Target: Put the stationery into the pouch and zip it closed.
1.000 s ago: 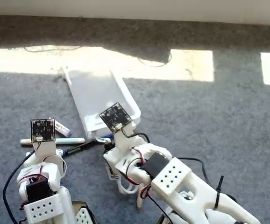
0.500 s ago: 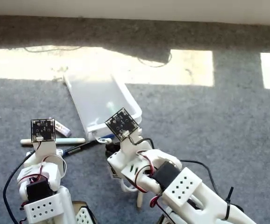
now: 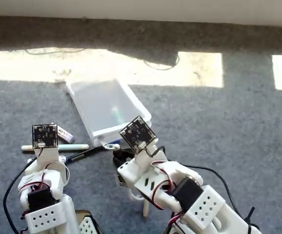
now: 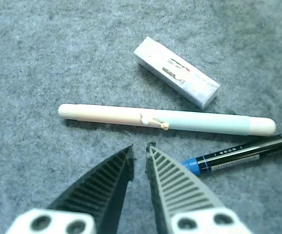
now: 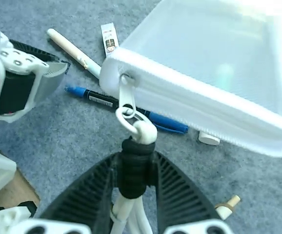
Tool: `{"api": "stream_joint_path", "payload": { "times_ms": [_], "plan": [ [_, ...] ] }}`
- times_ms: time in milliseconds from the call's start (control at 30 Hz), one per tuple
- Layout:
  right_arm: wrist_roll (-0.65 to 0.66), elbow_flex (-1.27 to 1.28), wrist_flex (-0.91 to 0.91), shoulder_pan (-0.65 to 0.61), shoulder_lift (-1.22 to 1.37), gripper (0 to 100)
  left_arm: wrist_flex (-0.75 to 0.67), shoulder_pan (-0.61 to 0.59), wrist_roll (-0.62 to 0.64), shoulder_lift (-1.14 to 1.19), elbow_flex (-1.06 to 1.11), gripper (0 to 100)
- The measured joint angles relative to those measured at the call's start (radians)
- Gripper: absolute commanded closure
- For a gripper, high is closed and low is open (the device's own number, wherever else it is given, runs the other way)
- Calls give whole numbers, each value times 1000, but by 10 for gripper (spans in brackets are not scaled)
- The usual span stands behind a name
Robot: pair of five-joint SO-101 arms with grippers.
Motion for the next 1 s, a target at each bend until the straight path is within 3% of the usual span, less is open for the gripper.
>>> {"api": "stream_joint_path", "payload": {
  "times_ms": [600,1000],
  "plan": [
    [6,34,78,3,-267,993,0,0,0,0,0,941],
    [6,34,86,3,-284,993,0,0,0,0,0,941]
  ]
}}
